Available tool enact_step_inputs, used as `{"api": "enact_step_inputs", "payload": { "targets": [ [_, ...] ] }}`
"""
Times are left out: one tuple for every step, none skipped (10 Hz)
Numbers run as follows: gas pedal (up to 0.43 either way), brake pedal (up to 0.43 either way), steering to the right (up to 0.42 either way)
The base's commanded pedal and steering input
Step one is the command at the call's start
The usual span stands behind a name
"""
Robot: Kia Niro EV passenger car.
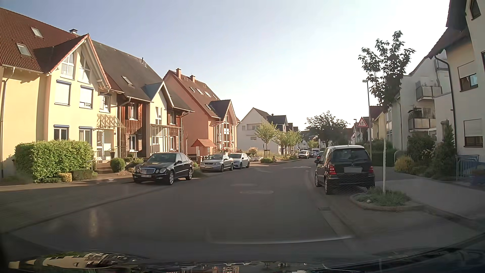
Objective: Follow the waypoints while adhering to traffic rules and regulations
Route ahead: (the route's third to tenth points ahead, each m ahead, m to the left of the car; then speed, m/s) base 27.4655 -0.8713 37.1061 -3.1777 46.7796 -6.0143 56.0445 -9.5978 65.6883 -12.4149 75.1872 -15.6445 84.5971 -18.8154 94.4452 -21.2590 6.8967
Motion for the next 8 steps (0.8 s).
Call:
{"api": "enact_step_inputs", "payload": {
  "targets": [
    [0.028,0.0,0.039],
    [0.028,0.0,0.039],
    [0.028,0.0,0.039],
    [0.028,0.0,0.039],
    [0.028,0.0,0.039],
    [0.028,0.0,0.039],
    [0.028,0.0,0.039],
    [0.028,0.0,0.039]
  ]
}}
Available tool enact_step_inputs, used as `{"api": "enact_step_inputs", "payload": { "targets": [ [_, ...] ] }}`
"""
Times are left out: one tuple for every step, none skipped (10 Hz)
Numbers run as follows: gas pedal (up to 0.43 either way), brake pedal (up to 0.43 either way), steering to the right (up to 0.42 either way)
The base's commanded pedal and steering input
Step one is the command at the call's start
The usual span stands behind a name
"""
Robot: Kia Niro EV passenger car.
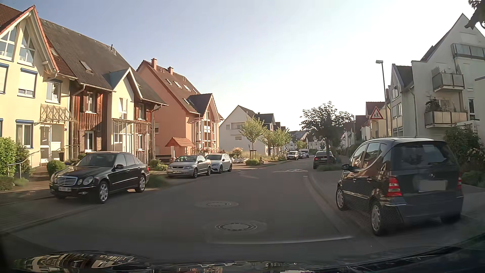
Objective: Follow the waypoints while adhering to traffic rules and regulations
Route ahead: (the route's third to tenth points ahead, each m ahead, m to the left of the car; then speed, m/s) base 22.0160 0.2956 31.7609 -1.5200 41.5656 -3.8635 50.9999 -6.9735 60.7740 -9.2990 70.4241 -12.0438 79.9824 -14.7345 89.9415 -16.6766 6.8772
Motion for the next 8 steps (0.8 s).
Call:
{"api": "enact_step_inputs", "payload": {
  "targets": [
    [0.028,0.0,0.039],
    [0.028,0.0,0.039],
    [0.028,0.0,0.039],
    [0.028,0.0,0.04],
    [0.028,0.0,0.04],
    [0.028,0.0,0.039],
    [0.028,0.0,0.039],
    [0.028,0.0,0.04]
  ]
}}
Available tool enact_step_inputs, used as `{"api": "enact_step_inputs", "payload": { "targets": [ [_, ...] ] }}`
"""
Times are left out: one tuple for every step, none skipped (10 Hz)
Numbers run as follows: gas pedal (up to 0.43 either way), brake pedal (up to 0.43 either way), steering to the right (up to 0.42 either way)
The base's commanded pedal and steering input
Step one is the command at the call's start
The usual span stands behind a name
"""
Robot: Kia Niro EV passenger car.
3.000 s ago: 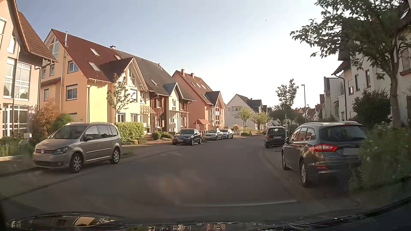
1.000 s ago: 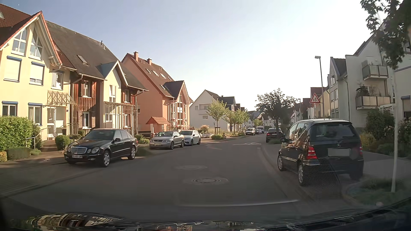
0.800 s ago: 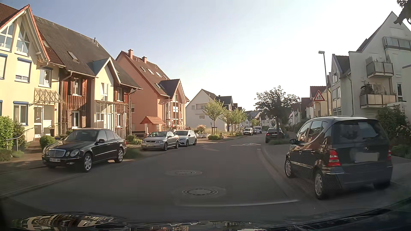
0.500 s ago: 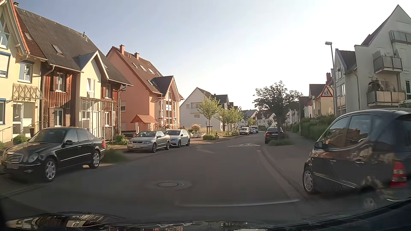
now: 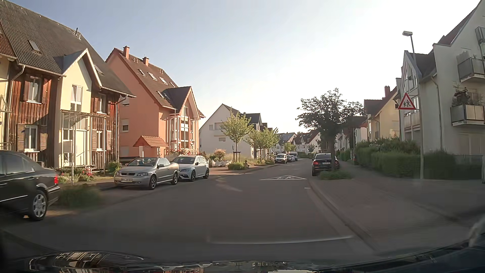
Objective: Follow the waypoints while adhering to traffic rules and regulations
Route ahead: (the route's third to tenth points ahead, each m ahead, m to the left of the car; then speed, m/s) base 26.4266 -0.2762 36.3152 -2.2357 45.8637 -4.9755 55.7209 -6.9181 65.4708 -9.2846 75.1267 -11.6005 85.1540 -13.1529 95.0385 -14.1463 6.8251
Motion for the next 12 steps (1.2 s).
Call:
{"api": "enact_step_inputs", "payload": {
  "targets": [
    [0.028,0.0,0.039],
    [0.028,0.0,0.039],
    [0.028,0.0,0.039],
    [0.039,0.0,0.039],
    [0.039,0.0,0.037],
    [0.039,0.0,0.035],
    [0.039,0.0,0.037],
    [0.039,0.0,0.041],
    [0.039,0.0,0.042],
    [0.039,0.0,0.041],
    [0.047,0.0,0.04],
    [0.047,0.0,0.042]
  ]
}}
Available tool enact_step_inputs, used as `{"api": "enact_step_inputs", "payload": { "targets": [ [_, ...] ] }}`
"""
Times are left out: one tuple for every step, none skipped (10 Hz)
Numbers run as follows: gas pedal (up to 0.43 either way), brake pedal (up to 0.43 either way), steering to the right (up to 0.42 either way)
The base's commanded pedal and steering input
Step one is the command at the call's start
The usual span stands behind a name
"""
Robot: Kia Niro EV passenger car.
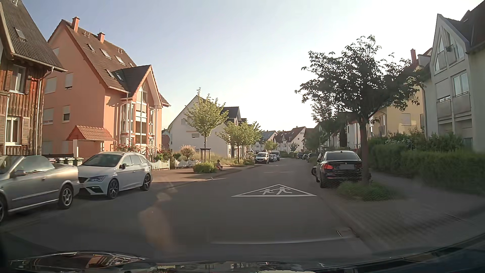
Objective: Follow the waypoints while adhering to traffic rules and regulations
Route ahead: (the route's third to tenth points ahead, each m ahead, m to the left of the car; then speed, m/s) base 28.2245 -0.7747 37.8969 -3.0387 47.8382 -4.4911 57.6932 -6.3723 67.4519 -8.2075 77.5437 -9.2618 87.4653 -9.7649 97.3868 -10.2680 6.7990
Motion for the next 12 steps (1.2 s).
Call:
{"api": "enact_step_inputs", "payload": {
  "targets": [
    [0.047,0.0,0.044],
    [0.047,0.0,0.045],
    [0.047,0.0,0.045],
    [0.047,0.0,0.044],
    [0.047,0.0,0.044],
    [0.047,0.0,0.044],
    [0.047,0.0,0.044],
    [0.047,0.0,0.045],
    [0.047,0.0,0.045],
    [0.047,0.0,0.045],
    [0.047,0.0,0.045],
    [0.047,0.0,0.046]
  ]
}}
